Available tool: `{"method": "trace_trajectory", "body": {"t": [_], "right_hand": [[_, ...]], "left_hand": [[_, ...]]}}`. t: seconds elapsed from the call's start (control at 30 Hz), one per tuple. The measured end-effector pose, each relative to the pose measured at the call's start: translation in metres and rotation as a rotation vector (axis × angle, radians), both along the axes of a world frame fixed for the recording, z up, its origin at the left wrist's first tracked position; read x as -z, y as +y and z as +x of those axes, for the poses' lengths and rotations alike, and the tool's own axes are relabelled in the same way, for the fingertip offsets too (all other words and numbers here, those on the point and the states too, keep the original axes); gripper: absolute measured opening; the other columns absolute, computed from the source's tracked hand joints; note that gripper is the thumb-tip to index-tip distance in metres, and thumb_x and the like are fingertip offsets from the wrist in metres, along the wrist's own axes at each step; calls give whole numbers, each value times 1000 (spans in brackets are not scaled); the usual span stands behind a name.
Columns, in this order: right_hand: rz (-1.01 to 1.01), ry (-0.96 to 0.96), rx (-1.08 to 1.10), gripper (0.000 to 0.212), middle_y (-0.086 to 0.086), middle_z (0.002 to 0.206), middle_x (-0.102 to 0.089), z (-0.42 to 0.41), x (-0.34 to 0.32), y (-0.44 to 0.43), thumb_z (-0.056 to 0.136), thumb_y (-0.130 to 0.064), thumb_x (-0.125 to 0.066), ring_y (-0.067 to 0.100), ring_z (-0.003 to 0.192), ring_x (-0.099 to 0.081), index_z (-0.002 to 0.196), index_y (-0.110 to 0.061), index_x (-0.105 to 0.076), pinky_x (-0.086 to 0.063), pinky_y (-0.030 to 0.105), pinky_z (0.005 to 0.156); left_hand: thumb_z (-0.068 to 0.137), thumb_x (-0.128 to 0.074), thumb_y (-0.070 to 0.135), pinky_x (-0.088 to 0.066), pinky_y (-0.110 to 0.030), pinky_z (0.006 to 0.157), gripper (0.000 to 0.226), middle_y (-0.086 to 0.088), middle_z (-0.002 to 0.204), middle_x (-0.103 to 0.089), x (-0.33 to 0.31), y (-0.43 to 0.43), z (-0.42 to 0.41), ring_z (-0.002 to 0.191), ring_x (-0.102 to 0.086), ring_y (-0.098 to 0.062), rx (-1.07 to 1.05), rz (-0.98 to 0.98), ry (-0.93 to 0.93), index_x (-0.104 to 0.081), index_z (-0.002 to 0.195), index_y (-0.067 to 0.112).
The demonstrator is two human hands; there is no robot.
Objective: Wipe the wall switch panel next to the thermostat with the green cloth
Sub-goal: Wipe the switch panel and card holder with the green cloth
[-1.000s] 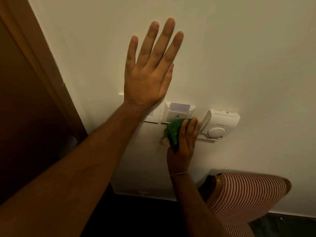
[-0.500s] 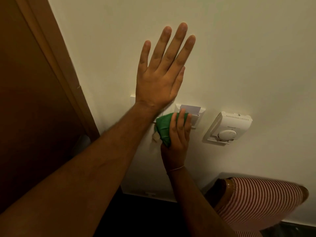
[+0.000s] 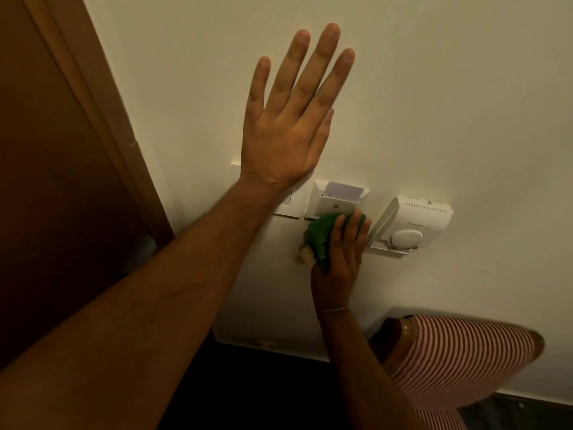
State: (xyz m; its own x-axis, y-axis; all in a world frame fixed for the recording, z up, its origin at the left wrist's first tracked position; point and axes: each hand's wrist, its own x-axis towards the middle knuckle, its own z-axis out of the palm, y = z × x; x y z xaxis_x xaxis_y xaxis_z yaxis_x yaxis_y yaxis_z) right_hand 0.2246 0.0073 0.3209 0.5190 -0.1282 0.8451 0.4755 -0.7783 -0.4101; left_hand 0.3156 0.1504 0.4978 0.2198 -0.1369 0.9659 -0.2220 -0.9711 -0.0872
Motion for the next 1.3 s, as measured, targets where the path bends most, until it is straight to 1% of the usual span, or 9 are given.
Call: {"method": "trace_trajectory", "body": {"t": [0.1, 0.37, 0.53, 0.7, 0.83, 0.97, 1.03, 1.13, 1.3], "right_hand": [[38, 2, 3, 45, -7, 179, -7, 2, 7, 6, 117, -20, -42, 25, 167, -3, 154, 6, -37, -13, 49, 136], [-141, -57, 17, 57, 8, 167, -31, 16, -26, 47, 105, -11, -67, 25, 168, -5, 156, -4, -42, -13, 47, 137], [-31, -95, -30, 54, 9, 173, -22, 23, -53, 44, 113, -20, -55, 32, 167, -10, 160, -3, -35, -20, 55, 134], [-45, -37, -107, 50, 15, 169, -27, 13, -61, 35, 115, -28, -48, 32, 166, -8, 155, 2, -42, -17, 56, 134], [-75, -23, -171, 56, 10, 175, -11, -7, -84, 18, 116, -34, -41, 29, 167, 2, 165, -11, -25, -10, 55, 136], [-36, -109, -122, 79, 12, 178, -7, -13, -145, -17, 101, -10, -71, 31, 166, 4, 166, -7, -26, -12, 59, 136], [-51, -139, -111, 68, 26, 173, -16, -10, -178, -32, 100, 1, -62, 32, 165, 2, 161, 1, -33, -14, 63, 134], [-143, -156, -79, 64, 31, 170, -23, -11, -216, -52, 97, 1, -48, 44, 165, -5, 160, 3, -38, -14, 62, 134], [-235, -109, -5, 82, 24, 174, -20, -22, -231, -68, 85, 16, -50, 39, 166, -3, 163, -4, -36, -5, 46, 137]], "left_hand": [[121, -40, 28, -17, -58, 135, 56, -11, 176, -40, 1, -1, -2, 164, -32, -34, 9, 19, -6, -31, 175, 19], [121, -43, 34, -10, -57, 136, 56, -11, 177, -31, 3, -1, 4, 165, -30, -35, 23, -3, -3, -33, 175, 19], [119, -47, 31, -14, -57, 137, 62, -7, 178, -29, 1, -1, 1, 166, -30, -33, 16, 17, -10, -29, 178, 20], [120, -43, 31, -8, -55, 138, 68, -6, 181, -22, -1, -1, -4, 168, -22, -31, 32, 45, 20, -6, 178, 26], [121, -42, 31, -7, -55, 138, 68, -7, 183, -21, -5, 1, -11, 170, -21, -31, 53, 40, 73, -13, 181, 23], [120, -45, 28, -5, -53, 139, 64, -8, 186, -21, -13, 3, -25, 173, -17, -30, 118, 41, 135, -26, 180, 20], [120, -44, 28, -2, -52, 139, 66, -5, 189, -9, -15, 5, -31, 175, -5, -24, 141, 25, 168, -22, 181, 21], [119, -42, 35, 8, -50, 139, 77, 4, 184, 22, -24, 9, -43, 172, 16, -18, 94, -76, 186, 2, 182, 28], [117, -40, 41, 12, -50, 138, 82, 2, 183, 26, -37, 4, -62, 171, 21, -19, 71, -124, 206, 11, 179, 29]]}}
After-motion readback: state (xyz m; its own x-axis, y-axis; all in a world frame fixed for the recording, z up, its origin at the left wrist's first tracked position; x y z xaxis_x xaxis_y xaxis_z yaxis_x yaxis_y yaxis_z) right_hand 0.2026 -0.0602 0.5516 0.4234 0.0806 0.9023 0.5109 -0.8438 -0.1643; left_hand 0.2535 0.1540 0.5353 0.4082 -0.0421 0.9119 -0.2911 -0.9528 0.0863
